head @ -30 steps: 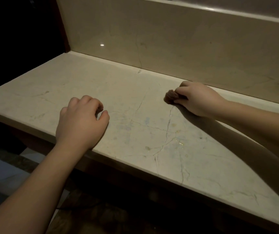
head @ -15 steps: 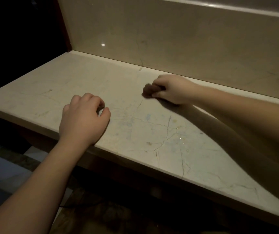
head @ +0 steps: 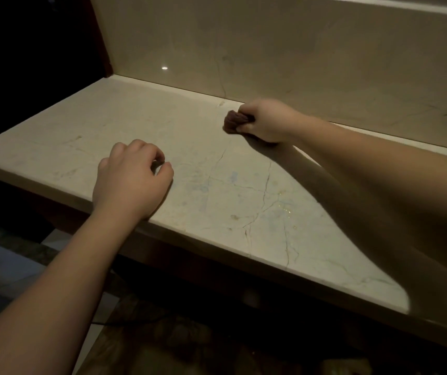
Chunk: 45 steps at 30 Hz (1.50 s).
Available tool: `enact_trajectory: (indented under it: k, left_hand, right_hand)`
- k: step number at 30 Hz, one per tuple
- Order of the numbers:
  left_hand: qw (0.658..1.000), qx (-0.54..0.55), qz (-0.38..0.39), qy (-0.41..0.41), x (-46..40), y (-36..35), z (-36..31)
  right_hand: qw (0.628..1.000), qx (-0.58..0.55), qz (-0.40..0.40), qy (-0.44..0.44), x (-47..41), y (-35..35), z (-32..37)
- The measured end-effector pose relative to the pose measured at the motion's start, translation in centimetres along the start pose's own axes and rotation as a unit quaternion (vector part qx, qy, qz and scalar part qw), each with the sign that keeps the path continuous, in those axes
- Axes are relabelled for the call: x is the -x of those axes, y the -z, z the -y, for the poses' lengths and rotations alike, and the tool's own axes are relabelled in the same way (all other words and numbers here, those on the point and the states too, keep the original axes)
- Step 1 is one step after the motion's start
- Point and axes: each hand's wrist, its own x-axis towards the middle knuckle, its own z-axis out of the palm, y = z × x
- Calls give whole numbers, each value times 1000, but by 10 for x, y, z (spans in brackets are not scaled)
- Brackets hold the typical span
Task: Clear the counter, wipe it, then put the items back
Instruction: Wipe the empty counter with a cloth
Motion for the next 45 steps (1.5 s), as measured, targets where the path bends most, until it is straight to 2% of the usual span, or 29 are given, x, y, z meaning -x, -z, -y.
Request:
enact_trajectory:
  k: [6, 8, 11, 15, 17, 20, 24, 26, 30, 37, 42, 45]
  left_hand:
    - [1000, -3, -4, 1, -1, -1, 0]
    - [1000, -4, -1, -3, -1, 0, 0]
    - [1000, -4, 6, -8, 0, 1, 0]
    - [1000, 2, 12, -17, 1, 2, 1]
    - [1000, 8, 12, -21, 1, 3, 2]
    - [1000, 13, 12, -25, 1, 2, 3]
    - [999, 19, 12, -26, 1, 3, 5]
    - [999, 23, 13, -26, 1, 4, 6]
    - [999, 30, 29, -21, -1, 5, 8]
    - [993, 104, 60, -6, -3, 8, 13]
    - [993, 104, 60, -8, -4, 8, 15]
    - [993, 104, 61, -16, -5, 7, 18]
  right_hand:
    - [978, -71, 62, 185, 109, 2, 65]
    - [969, -85, 92, 214, 126, 2, 72]
    - [975, -81, 106, 176, 108, 5, 70]
    - [996, -31, 46, 68, 58, 1, 60]
    - [998, -18, 29, 44, 48, -3, 61]
    - [998, -30, 23, 52, 72, -5, 75]
    - [988, -76, 35, 126, 147, -5, 101]
    - [987, -77, 50, 134, 174, -4, 106]
    - [989, -71, 70, 107, 168, 0, 108]
    - [999, -46, 13, 26, 94, -16, 132]
    - [996, -64, 19, 57, 159, -11, 130]
    - [997, -64, 27, 38, 202, -4, 122]
